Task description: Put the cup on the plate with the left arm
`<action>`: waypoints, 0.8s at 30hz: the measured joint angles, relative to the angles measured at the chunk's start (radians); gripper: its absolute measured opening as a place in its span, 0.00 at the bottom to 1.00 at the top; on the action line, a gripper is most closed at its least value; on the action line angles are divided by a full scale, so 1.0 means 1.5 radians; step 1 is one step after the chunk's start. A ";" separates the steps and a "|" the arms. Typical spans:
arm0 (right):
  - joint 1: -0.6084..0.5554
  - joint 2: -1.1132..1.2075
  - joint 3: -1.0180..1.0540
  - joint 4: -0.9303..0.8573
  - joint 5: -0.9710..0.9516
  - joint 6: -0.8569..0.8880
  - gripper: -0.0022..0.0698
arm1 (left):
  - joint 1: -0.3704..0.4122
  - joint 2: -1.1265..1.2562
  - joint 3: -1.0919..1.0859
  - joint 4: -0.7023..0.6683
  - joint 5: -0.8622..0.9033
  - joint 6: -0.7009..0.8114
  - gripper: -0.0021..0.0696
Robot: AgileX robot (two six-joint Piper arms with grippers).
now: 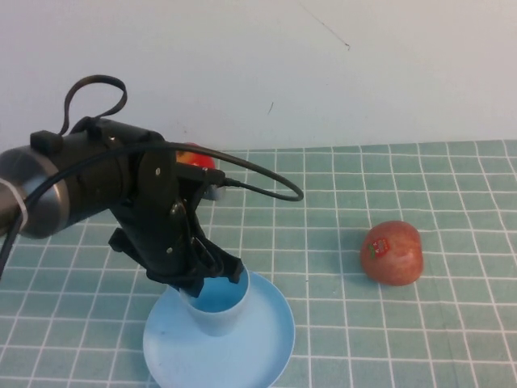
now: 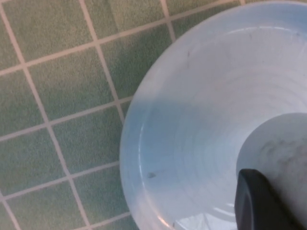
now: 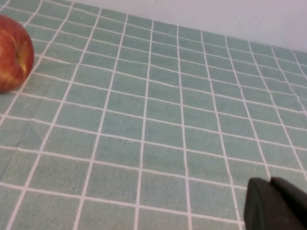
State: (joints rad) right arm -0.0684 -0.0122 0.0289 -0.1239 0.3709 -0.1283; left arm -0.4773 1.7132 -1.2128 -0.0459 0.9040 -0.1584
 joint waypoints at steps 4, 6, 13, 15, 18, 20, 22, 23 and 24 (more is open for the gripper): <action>0.000 0.000 0.000 0.000 0.000 0.000 0.03 | 0.000 0.016 0.000 -0.005 -0.031 -0.001 0.18; 0.000 0.000 0.000 0.000 0.000 0.000 0.03 | 0.000 0.021 0.000 -0.007 -0.048 -0.001 0.25; 0.000 0.000 0.000 0.000 0.000 0.000 0.03 | 0.000 0.022 -0.025 0.025 -0.047 -0.002 0.47; 0.000 0.000 0.000 0.000 0.000 0.000 0.03 | 0.000 0.016 -0.057 0.038 -0.023 -0.002 0.49; 0.000 0.000 0.000 0.000 0.000 0.000 0.03 | 0.000 -0.004 -0.119 0.046 0.042 0.001 0.49; 0.000 0.000 0.000 0.000 0.000 0.000 0.03 | 0.000 -0.025 -0.166 0.048 0.096 0.006 0.46; 0.000 0.000 0.000 0.000 0.000 0.000 0.03 | 0.000 -0.047 -0.199 0.047 0.147 0.019 0.36; 0.000 0.000 0.000 0.000 0.000 0.000 0.03 | 0.000 -0.062 -0.211 0.042 0.169 0.027 0.28; 0.000 0.000 0.000 0.000 0.000 0.000 0.03 | 0.000 -0.078 -0.217 0.031 0.185 0.034 0.19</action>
State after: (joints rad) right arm -0.0684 -0.0122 0.0289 -0.1239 0.3709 -0.1283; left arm -0.4773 1.5961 -1.5385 0.0000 1.1817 -0.1074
